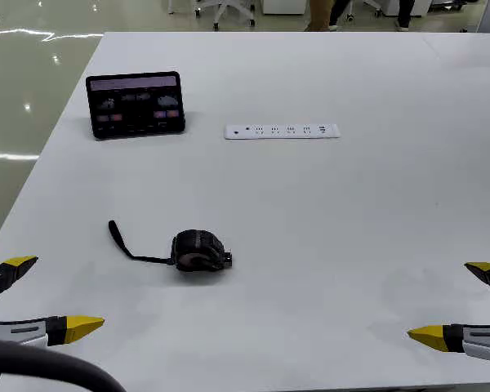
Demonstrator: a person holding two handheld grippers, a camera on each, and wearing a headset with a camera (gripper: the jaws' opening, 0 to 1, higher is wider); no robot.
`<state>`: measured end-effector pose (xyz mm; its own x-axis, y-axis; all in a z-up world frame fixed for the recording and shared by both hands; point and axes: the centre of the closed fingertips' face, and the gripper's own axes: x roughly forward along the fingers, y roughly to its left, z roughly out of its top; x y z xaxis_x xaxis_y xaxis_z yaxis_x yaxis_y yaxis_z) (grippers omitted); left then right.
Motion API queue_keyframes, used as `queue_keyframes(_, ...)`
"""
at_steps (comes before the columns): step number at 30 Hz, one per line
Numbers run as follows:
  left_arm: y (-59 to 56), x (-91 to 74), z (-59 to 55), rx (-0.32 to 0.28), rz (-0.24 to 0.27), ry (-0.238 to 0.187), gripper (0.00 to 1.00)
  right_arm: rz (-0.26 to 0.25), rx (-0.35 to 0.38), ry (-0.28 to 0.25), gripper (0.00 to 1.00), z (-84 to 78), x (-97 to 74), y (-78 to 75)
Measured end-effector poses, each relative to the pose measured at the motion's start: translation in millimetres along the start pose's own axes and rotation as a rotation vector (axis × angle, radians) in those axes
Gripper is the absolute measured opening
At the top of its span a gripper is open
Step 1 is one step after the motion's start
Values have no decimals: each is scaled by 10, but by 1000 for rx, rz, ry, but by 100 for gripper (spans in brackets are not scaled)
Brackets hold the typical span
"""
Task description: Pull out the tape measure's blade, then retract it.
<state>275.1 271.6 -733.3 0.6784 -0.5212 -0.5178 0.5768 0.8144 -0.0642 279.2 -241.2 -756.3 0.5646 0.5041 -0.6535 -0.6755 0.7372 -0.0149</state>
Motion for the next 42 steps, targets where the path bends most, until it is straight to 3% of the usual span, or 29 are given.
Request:
queue_keyframes(19, -8, -14, -11, 0, -2, 6, 100, 0, -6, -10, 100, 32, -23, -28)
queue_keyframes(21, -20, -9, -8, 3, -8, 6, 100, -45, -55, -34, 100, 81, -28, -103)
queue_keyframes(23, 0, 15, 30, 56, -2, -9, 100, -34, -35, -44, 100, 98, -30, -72)
queue_keyframes(24, -13, 22, 32, 65, -13, -6, 100, -36, -68, -87, 100, 179, -26, -82)
queue_keyframes(27, -16, 87, 72, 85, -42, 15, 100, -36, -93, -52, 100, 164, -5, -90)
queue_keyframes(30, -62, 176, 152, 136, -95, 34, 100, -13, -116, -67, 100, 266, 32, -68)
queue_keyframes(33, -67, 330, 313, 216, -137, 46, 100, 12, -176, -83, 100, 407, 107, -70)
queue_keyframes(35, -103, 416, 393, 226, -174, 47, 100, 16, -199, -81, 100, 475, 143, -79)
queue_keyframes(37, -165, 524, 498, 286, -213, 52, 100, 34, -206, -74, 100, 564, 219, -62)
queue_keyframes(40, -288, 696, 618, 376, -279, 107, 100, 95, -239, -65, 100, 678, 375, 20)
queue_keyframes(42, -328, 778, 677, 423, -303, 124, 99, 110, -258, -66, 100, 740, 452, 61)
